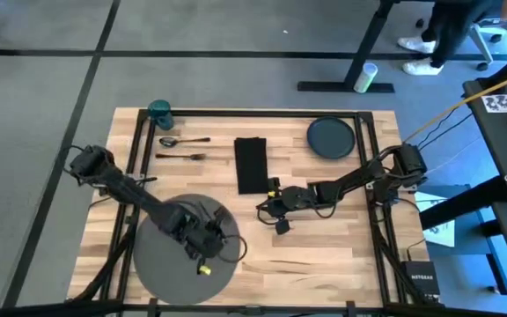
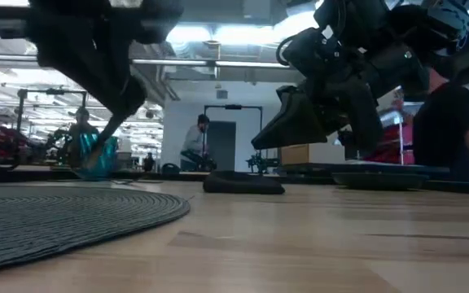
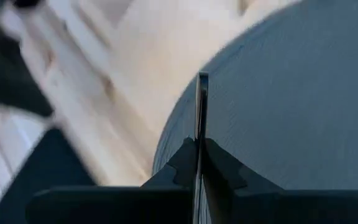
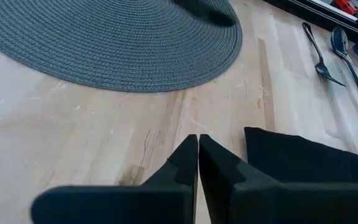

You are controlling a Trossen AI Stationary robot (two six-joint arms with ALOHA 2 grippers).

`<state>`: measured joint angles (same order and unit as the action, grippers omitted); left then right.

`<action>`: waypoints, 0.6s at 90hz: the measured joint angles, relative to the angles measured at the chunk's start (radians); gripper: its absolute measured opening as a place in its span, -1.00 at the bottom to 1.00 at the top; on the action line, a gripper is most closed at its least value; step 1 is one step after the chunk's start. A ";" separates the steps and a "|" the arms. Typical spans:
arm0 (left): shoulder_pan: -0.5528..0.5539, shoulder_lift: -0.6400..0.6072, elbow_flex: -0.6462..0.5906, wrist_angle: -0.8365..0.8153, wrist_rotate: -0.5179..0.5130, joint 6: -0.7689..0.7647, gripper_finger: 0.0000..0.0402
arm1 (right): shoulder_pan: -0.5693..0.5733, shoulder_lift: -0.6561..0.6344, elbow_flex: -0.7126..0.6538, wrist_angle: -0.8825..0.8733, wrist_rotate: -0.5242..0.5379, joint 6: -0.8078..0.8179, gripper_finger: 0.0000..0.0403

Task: Set table place
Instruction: Put the black table knife on the black table mat

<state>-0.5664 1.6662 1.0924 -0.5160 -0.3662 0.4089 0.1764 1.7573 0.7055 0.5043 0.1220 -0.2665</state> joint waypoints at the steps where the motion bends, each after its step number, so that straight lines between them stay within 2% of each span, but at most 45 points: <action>1: -0.004 0.005 0.000 0.005 0.000 0.004 -1.00 | 0.000 0.000 0.000 0.000 0.000 0.000 -1.00; 18: -0.081 0.093 0.000 0.093 -0.009 0.130 -1.00 | 0.000 0.000 0.000 0.000 0.001 0.029 -1.00; 31: -0.127 0.142 0.000 0.132 -0.094 0.225 -1.00 | 0.000 0.000 0.000 0.002 0.001 0.058 -1.00; 54: -0.182 0.159 0.000 0.226 -0.169 0.253 -1.00 | 0.000 0.000 0.000 -0.001 0.001 0.110 -1.00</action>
<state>-0.7481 1.8256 1.0920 -0.2901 -0.5347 0.6621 0.1769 1.7576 0.7052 0.5037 0.1230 -0.1568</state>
